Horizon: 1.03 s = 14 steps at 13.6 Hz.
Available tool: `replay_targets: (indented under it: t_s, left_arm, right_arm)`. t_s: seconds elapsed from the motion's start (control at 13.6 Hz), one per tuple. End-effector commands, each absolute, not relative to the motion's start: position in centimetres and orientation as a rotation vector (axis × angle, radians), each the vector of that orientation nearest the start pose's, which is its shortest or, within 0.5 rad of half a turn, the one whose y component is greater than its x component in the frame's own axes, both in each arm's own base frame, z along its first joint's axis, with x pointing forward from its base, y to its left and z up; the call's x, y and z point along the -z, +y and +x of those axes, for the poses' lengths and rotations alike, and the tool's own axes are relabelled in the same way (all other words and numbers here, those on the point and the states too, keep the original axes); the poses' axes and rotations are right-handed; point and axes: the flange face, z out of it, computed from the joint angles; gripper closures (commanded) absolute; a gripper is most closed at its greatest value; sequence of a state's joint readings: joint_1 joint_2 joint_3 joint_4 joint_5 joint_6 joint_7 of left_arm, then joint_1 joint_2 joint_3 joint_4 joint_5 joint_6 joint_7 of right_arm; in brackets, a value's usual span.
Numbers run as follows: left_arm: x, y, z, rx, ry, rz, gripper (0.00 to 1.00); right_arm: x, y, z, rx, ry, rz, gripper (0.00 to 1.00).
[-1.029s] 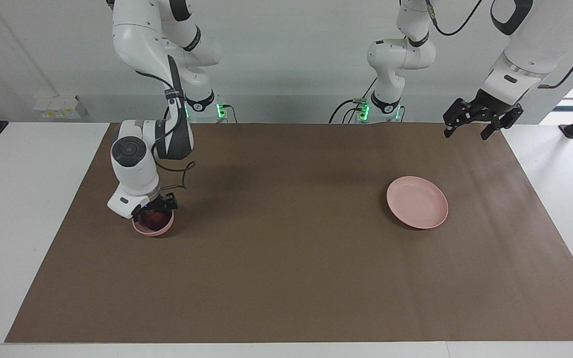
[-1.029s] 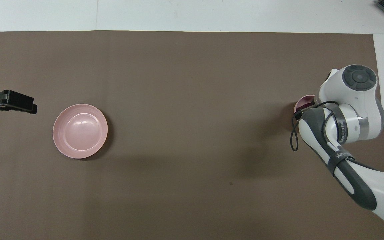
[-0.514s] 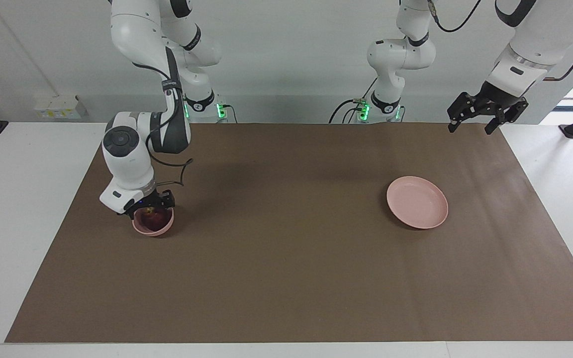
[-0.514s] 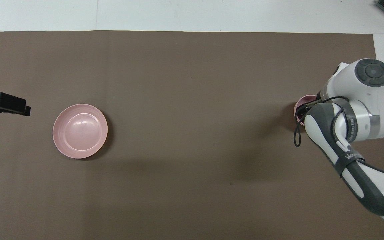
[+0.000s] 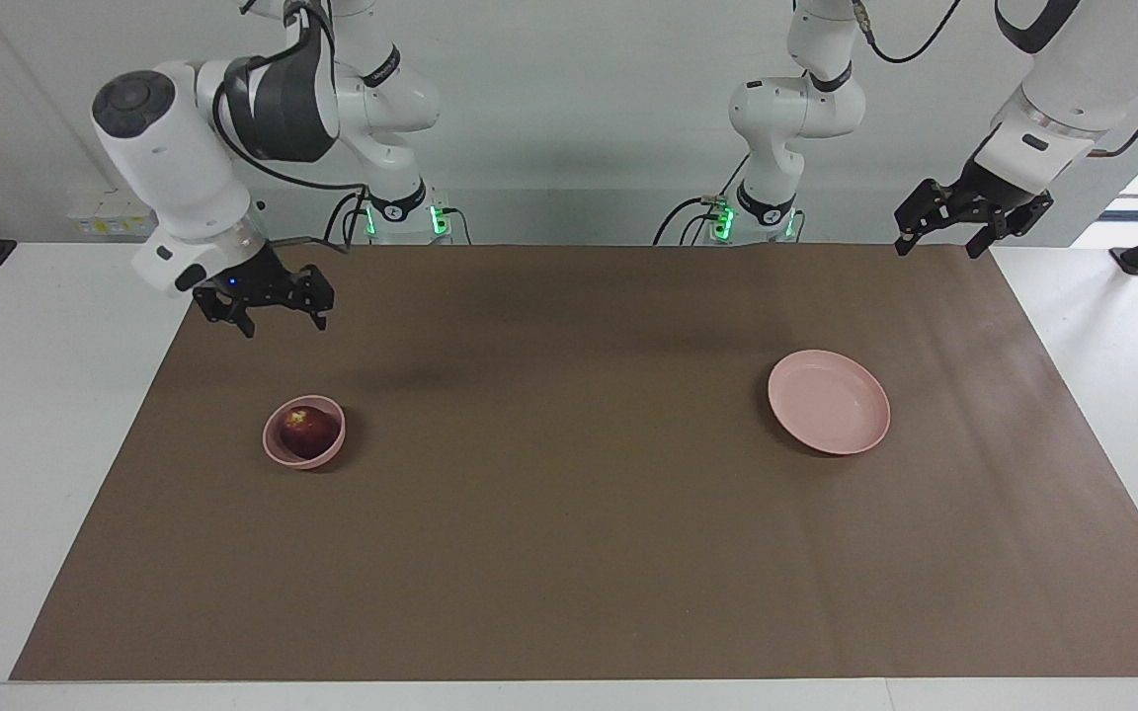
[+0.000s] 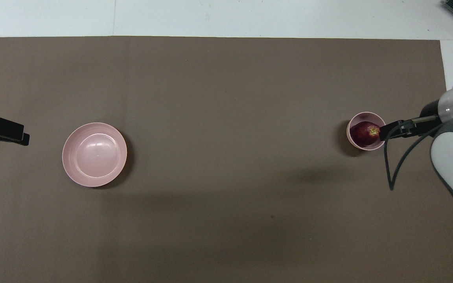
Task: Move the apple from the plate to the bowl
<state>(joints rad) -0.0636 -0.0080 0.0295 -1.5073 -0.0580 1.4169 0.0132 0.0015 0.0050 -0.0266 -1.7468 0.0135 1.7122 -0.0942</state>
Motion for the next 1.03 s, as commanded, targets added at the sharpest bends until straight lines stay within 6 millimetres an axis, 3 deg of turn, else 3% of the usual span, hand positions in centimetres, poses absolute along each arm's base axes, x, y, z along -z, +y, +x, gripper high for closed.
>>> replay_targets:
  t_s: [0.0,0.22,0.51,0.96]
  left_arm:
    - [-65.1,-1.6,52.5,-0.181,0.082,-3.146,0.00]
    - [-65.3,-1.3,52.2,-0.189,0.078,-3.085,0.00]
    - [-65.4,-1.6,52.4,-0.169,0.085,-3.101,0.00]
    - [-65.4,-1.5,52.4,-0.169,0.078,-3.102,0.00]
  right_arm:
    - [-57.9,0.2,53.9,-0.067,-0.008,-3.116,0.00]
    - [-59.5,1.5,53.0,-0.058,0.000,-3.122,0.00]
    - [-66.8,0.5,51.6,-0.077,0.001,-3.137,0.00]
    - [-67.0,-0.5,50.9,-0.077,-0.042,-3.134,0.00]
